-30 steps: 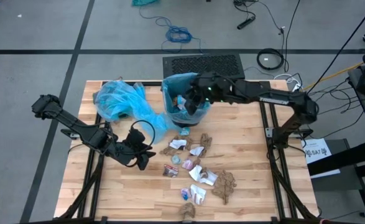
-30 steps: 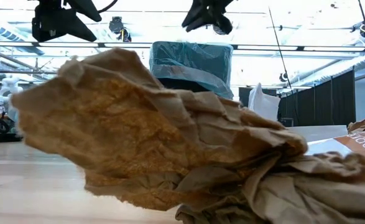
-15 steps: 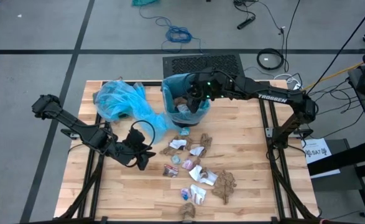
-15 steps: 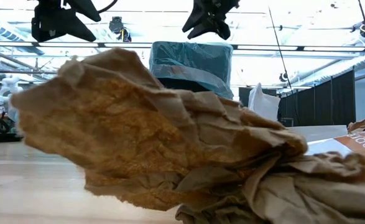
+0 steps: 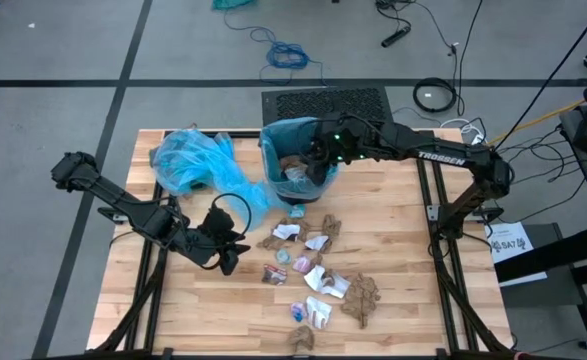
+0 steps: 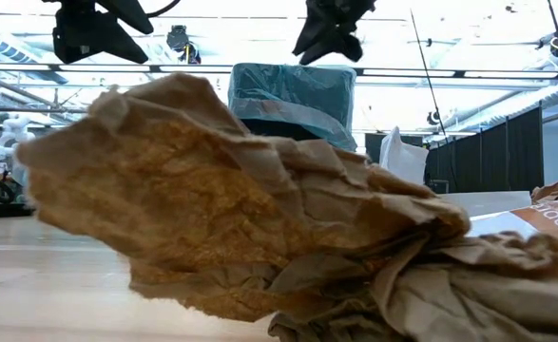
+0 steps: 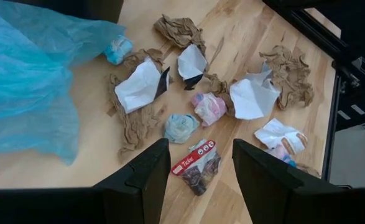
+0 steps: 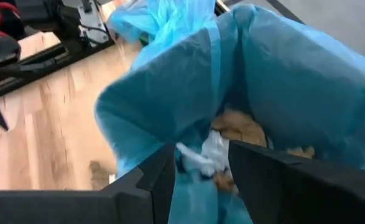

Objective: Place trash/remove bag and relplace
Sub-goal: Put the brown paper into the trash bin

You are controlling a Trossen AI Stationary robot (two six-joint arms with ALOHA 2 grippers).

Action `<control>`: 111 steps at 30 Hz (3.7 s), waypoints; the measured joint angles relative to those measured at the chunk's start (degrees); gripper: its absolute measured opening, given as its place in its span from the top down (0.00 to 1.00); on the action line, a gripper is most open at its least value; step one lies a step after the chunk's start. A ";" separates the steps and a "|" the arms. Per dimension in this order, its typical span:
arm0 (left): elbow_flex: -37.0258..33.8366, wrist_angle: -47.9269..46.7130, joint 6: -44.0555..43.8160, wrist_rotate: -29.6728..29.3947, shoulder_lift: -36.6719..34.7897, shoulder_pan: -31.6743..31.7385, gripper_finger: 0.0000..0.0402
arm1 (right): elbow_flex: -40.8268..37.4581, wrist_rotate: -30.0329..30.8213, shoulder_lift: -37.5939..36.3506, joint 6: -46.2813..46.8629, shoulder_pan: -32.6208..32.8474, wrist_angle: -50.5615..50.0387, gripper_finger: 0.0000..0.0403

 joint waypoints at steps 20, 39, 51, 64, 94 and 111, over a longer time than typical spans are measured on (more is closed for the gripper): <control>-0.02 3.39 -0.13 -0.29 0.00 0.00 0.56 | 0.07 12.73 -6.95 65.56 36.27 -33.85 0.65; -0.02 7.95 -0.11 9.48 0.00 -1.36 0.56 | -0.07 5.27 12.22 104.23 56.81 -34.21 0.66; -0.02 8.49 -1.60 9.46 0.00 -4.30 0.56 | -19.39 2.97 8.94 101.86 55.53 -12.32 0.78; -0.02 8.48 -1.70 5.81 0.00 -5.05 0.56 | -42.18 -1.60 8.35 99.80 52.88 23.24 0.88; -0.02 8.90 -1.59 -1.55 0.00 0.36 0.56 | 1.23 28.97 -10.53 54.38 32.61 -38.35 1.00; -0.02 8.80 -1.57 -5.35 0.00 6.17 0.56 | 1.70 7.96 -2.29 -1.68 0.07 8.63 0.96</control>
